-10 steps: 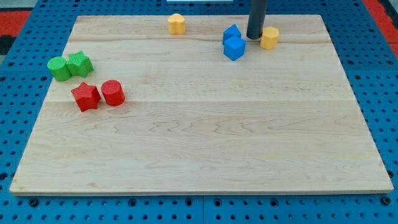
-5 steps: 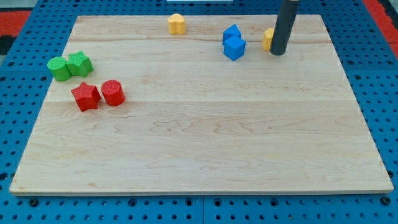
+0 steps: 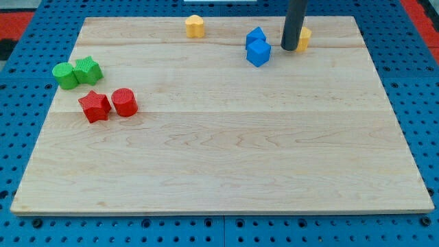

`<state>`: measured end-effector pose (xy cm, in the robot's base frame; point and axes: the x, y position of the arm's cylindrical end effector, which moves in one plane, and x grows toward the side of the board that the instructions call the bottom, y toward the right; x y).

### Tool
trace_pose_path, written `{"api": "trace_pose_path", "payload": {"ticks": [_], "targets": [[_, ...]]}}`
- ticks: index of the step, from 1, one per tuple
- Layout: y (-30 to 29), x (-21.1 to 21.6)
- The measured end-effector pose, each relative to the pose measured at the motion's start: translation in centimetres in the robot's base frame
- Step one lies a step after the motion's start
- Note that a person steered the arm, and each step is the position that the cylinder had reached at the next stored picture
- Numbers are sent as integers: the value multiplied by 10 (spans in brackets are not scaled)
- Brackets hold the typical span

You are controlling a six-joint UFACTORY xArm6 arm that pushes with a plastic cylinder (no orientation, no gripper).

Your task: Slide the yellow hexagon to the top right

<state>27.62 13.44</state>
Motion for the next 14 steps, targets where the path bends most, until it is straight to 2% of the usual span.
{"api": "trace_pose_path", "payload": {"ticks": [6, 14], "targets": [[52, -14], [77, -44]]}}
